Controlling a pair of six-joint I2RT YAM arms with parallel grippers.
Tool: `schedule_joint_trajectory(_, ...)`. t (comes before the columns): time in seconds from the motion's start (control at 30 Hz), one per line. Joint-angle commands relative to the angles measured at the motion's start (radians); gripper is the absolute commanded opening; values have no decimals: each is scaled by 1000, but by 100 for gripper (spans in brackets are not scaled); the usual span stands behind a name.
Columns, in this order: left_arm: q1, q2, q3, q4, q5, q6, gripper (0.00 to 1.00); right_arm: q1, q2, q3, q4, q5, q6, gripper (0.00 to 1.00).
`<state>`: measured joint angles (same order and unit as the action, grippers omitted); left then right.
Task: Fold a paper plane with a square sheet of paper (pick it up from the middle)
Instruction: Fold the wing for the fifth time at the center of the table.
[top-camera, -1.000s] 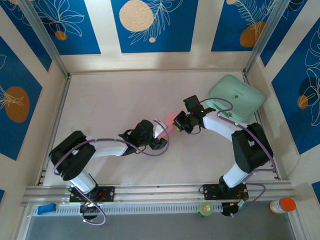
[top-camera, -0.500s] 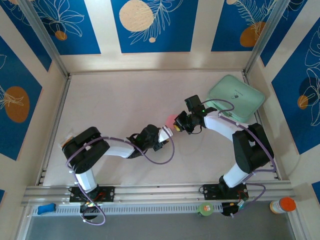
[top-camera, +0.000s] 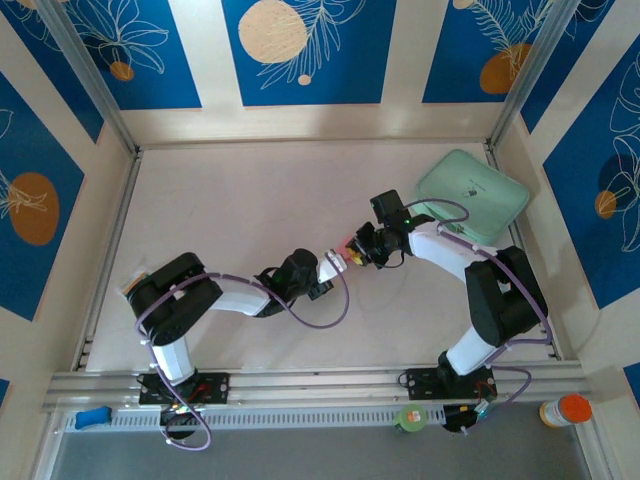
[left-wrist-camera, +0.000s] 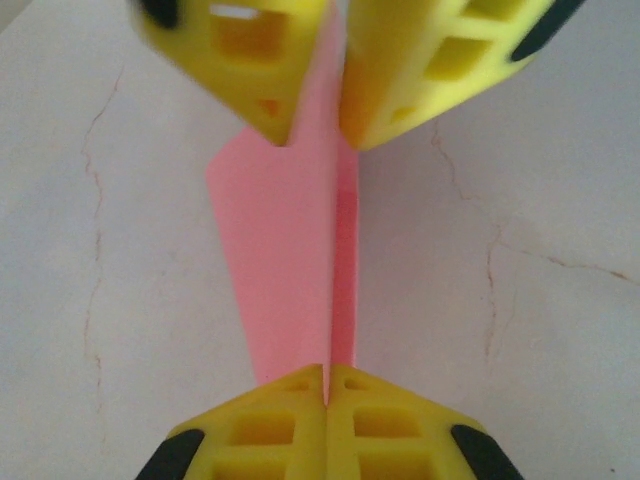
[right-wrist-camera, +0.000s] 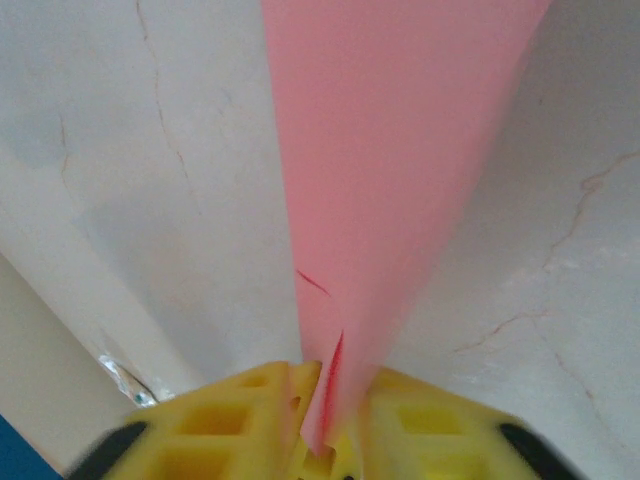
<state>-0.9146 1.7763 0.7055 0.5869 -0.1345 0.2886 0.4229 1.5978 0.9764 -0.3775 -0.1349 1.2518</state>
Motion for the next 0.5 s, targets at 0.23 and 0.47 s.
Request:
schedule_joint_trajectory(0.23,34,5,12,-87,126,-175,0,-67,-91,-10,-76,44,-93,56)
schedule_joint_trajectory(0.47,78,-5,25,-139,213,-357,0,-121,-154,-79,-52,63,-160,58)
